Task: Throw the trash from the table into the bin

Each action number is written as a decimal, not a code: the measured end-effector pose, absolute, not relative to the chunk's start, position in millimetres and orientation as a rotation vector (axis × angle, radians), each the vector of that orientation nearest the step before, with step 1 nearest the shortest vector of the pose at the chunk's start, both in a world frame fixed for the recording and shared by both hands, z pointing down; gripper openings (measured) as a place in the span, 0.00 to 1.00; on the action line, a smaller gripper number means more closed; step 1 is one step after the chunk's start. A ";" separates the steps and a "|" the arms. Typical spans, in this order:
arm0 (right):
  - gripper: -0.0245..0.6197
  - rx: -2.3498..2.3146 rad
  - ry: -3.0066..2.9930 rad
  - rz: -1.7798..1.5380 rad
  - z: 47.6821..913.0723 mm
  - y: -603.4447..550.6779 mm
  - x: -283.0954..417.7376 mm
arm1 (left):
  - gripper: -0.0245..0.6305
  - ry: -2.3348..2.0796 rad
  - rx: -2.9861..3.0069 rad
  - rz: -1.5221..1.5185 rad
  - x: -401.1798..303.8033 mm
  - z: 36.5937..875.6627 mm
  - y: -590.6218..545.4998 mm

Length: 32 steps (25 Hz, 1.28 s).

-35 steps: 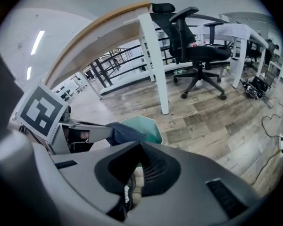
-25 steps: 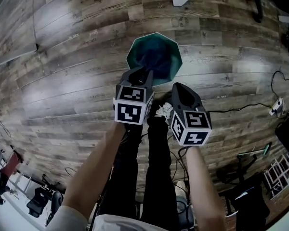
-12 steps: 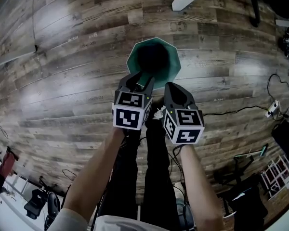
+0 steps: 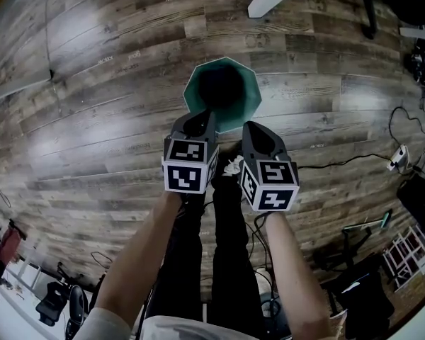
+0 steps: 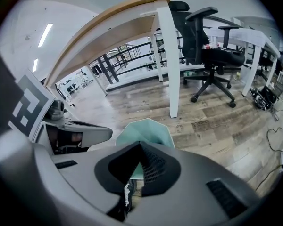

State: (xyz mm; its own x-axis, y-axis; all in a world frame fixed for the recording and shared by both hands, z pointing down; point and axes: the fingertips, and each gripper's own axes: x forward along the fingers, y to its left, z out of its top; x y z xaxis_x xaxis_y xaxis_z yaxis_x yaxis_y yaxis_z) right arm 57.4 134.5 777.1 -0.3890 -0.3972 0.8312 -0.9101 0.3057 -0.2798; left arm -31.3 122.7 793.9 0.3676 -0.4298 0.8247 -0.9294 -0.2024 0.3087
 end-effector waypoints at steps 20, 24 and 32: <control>0.08 1.161 -1.839 1.046 729.2 136.2 82.8 | 0.06 -1.191 1.770 0.791 -10.1 722.3 135.7; 0.08 1.114 -1.865 1.044 722.1 135.4 76.2 | 0.06 -1.211 1.754 0.780 -12.1 712.6 141.5; 0.07 1.078 -1.866 1.042 728.5 131.9 71.1 | 0.06 -1.268 1.695 0.724 -22.1 715.9 144.1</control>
